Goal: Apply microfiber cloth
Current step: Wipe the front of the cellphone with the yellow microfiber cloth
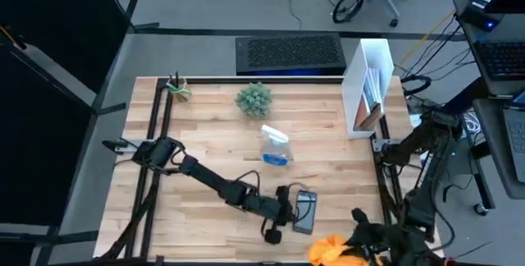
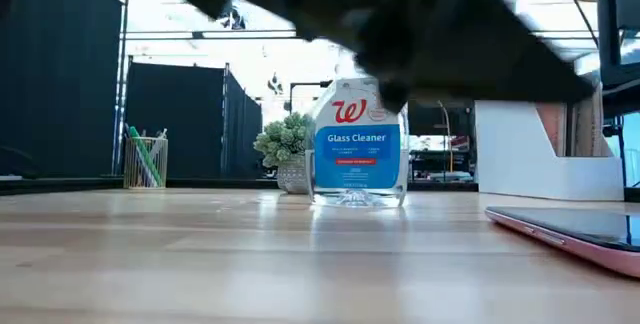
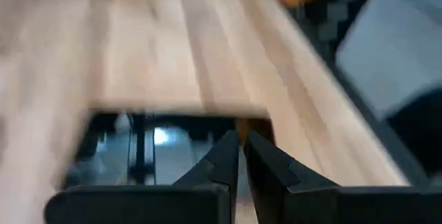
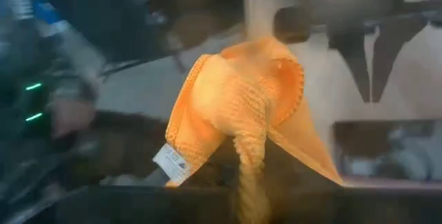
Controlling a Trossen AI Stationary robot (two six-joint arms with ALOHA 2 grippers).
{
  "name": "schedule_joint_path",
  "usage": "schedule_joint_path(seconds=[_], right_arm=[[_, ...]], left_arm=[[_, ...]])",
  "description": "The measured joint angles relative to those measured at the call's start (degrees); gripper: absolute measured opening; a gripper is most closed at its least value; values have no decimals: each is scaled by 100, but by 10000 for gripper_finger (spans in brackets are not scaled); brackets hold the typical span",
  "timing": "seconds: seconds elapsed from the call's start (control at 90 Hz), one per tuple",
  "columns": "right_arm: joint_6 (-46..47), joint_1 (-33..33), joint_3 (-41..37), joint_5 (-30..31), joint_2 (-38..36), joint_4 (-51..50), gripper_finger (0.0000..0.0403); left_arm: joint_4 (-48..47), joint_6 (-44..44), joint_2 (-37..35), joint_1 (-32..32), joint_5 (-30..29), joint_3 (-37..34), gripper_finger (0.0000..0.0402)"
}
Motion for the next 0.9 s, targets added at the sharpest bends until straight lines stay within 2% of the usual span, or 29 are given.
schedule_joint_path(seconds=[0.089,0.178,0.422,0.667,0.9], right_arm=[[-77,-127,0,11,292,5,4],[-203,-343,0,29,573,4,4],[-373,-1081,0,18,1328,236,4],[-603,-1808,2,-74,1688,238,4],[-537,-2040,14,-199,2503,298,4]], left_arm=[[559,-2,269,190,370,-11,15],[875,67,468,315,472,79,15],[1407,300,956,623,458,245,15],[1720,296,1334,661,490,293,15],[1820,294,1510,723,505,318,15]])
